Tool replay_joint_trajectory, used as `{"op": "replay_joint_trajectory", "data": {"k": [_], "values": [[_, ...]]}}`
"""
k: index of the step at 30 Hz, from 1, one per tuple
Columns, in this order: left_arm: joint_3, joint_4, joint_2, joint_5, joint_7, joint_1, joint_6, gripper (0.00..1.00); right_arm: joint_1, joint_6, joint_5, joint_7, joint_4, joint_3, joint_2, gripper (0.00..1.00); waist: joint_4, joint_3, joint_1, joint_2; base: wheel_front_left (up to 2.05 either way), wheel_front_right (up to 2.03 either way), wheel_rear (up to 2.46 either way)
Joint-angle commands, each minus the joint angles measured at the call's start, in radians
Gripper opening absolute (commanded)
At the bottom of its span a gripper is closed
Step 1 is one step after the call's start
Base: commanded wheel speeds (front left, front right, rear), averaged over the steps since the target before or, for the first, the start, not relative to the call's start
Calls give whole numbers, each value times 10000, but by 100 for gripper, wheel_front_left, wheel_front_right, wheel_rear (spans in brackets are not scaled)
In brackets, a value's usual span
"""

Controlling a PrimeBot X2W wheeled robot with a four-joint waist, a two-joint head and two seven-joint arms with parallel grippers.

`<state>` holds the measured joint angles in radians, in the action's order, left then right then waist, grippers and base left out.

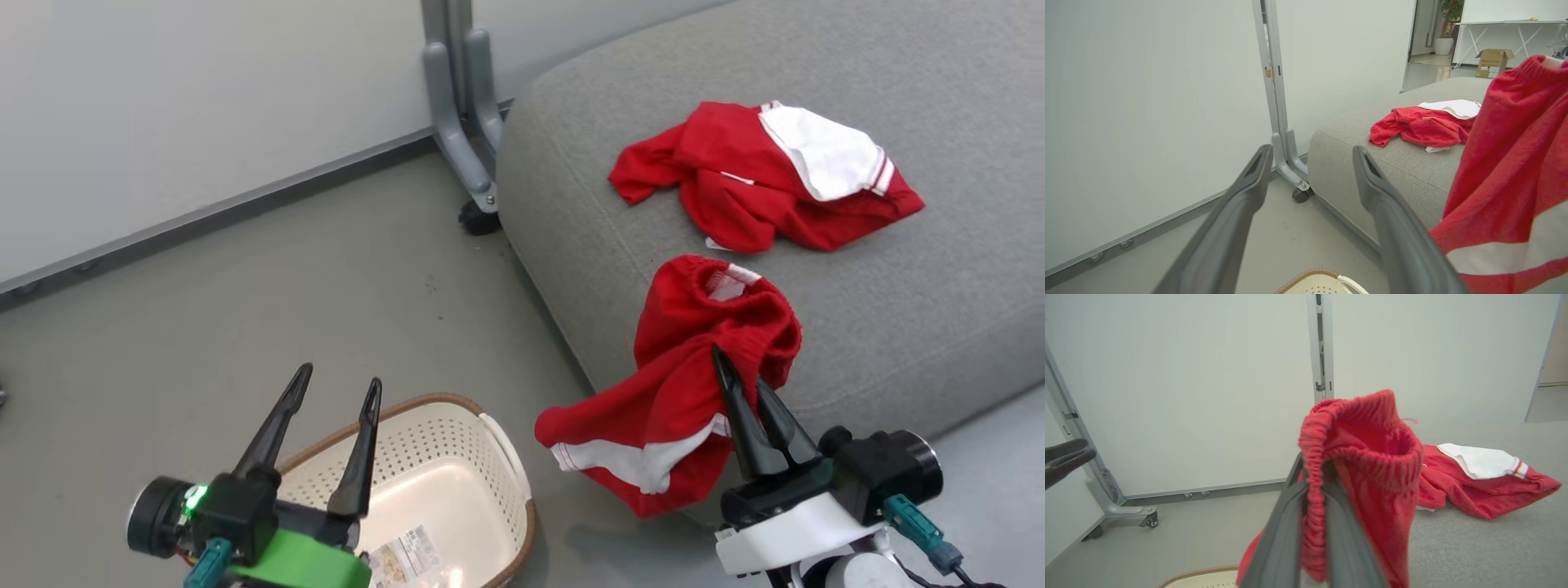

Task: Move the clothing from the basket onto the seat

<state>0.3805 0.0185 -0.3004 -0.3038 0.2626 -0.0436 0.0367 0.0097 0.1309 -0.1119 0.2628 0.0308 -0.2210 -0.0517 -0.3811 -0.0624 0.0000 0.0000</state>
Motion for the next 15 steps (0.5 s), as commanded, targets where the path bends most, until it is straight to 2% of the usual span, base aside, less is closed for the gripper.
{"op": "replay_joint_trajectory", "data": {"k": [1, 3, 8, 11, 15], "values": [[-192, -103, -106, 84, 24, 350, -149, 100, 154, -3, 11, 30, 136, 90, 5, 0, -1075, -750, 0, 0, 0, 0, 0], [-621, -244, -179, 291, 28, 878, -417, 100, 379, -3, -4, 30, 430, 292, 11, 0, -1483, -967, 0, 0, 0, 0, 0], [-1033, -191, -191, 741, 28, 1179, -984, 100, 789, -3, -150, 30, 1016, 827, 13, 0, -1651, -1455, 0, 0, 0, 0, 0], [-1149, -222, -253, 928, 29, 1181, -1154, 100, 829, -3, -217, 30, 1189, 930, 13, 0, -1691, -1699, 0, 0, 0, 0, 0], [-1365, -354, -376, 1123, 29, 990, -1280, 100, 171, 0, -944, 30, 1436, 1192, 20, 0, -1719, -2282, 0, 0, 0, 0, 0]]}}
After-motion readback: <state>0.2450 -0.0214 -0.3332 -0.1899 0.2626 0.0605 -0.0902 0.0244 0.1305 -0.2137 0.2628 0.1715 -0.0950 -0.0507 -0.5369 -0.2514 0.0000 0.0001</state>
